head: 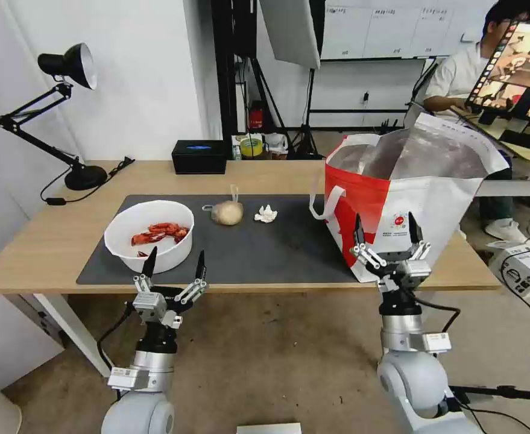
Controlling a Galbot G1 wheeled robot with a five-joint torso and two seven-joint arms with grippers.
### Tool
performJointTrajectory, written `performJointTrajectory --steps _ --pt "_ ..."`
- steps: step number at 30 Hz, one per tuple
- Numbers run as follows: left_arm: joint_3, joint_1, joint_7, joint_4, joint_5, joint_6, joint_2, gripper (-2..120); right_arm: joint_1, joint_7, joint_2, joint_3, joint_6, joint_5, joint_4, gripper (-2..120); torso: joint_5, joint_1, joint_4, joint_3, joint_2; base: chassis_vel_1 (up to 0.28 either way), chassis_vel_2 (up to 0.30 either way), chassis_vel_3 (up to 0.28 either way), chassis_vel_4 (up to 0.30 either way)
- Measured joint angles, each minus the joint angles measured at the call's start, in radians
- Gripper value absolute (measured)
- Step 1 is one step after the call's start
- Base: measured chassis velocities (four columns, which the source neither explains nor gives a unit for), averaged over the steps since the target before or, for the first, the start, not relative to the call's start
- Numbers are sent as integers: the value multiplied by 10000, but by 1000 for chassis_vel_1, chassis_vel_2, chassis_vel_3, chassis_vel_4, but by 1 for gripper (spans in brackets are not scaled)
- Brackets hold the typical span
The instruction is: Pick up the trash from the table and place it into the takeout bag.
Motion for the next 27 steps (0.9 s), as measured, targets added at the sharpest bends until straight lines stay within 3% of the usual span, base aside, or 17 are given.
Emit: performJointTrajectory --steps 27 --pt "-114 -11 -5 534 253 -419 -140 100 -646 -237 307 -342 567 -266 -300 100 -1 0 0 0 0 0 0 0 0"
